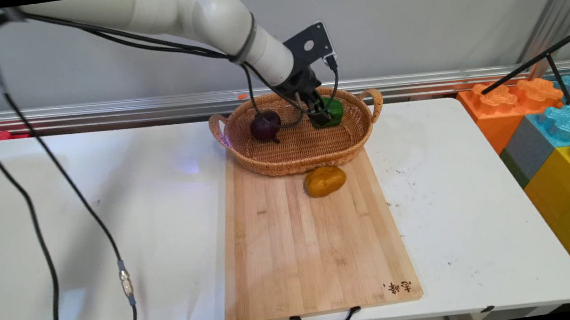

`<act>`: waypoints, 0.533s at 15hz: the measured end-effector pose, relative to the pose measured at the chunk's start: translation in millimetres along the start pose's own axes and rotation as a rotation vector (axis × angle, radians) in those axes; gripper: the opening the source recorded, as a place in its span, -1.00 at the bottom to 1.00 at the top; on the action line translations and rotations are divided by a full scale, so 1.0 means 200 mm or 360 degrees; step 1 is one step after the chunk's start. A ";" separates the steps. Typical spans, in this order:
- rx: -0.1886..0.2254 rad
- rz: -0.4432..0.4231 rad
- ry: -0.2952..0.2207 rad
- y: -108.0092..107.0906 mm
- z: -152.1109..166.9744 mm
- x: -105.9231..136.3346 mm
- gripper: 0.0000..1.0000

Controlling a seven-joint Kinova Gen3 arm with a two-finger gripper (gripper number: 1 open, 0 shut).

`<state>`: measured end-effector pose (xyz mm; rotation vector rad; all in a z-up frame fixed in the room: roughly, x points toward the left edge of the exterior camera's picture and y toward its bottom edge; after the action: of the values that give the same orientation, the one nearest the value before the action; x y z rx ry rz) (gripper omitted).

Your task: Pick up the potato from the cutting board

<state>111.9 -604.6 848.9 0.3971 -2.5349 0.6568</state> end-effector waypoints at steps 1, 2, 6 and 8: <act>-0.0012 -0.0025 -0.0003 0.03 -0.05 0.01 1.00; -0.0026 -0.0043 -0.0003 0.06 -0.10 0.02 1.00; -0.0098 -0.0122 -0.0013 0.24 -0.34 0.05 1.00; -0.0129 -0.0171 -0.0028 0.33 -0.44 0.06 1.00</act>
<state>110.1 -504.4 897.2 0.5081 -2.5272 0.5104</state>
